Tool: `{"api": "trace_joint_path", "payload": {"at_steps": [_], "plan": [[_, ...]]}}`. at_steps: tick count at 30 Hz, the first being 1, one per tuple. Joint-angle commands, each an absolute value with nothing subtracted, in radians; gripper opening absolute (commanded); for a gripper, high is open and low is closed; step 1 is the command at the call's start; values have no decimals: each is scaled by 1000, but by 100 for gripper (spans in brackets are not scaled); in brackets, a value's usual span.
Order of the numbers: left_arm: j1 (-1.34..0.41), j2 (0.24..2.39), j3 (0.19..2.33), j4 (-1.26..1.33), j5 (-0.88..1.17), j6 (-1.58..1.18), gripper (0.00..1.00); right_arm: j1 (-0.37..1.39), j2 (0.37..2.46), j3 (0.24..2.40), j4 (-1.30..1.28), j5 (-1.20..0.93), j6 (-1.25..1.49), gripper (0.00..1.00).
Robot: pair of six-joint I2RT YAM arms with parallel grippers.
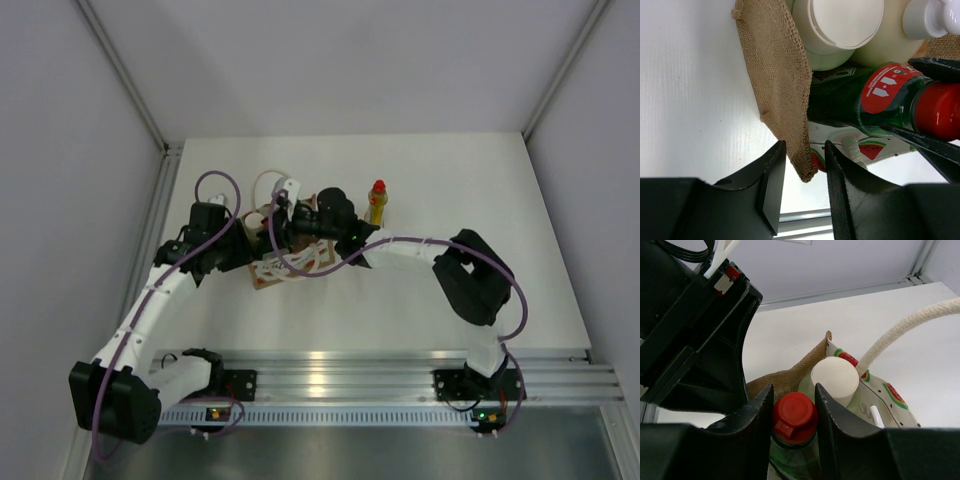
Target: Take the personal care products out of the canvas bag
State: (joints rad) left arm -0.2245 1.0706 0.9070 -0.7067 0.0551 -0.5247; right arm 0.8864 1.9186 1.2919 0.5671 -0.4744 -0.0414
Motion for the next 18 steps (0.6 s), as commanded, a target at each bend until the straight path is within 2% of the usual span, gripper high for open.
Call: {"api": "trace_joint_path", "payload": {"at_steps": [1,18], "plan": [[-229,1051,900,-706,60,-514,41,926,1904,1391,600,-453,-43,0],[-229,1042,900,-706,54,-517,41,951,1822,1428,516,-322,-113,0]]}}
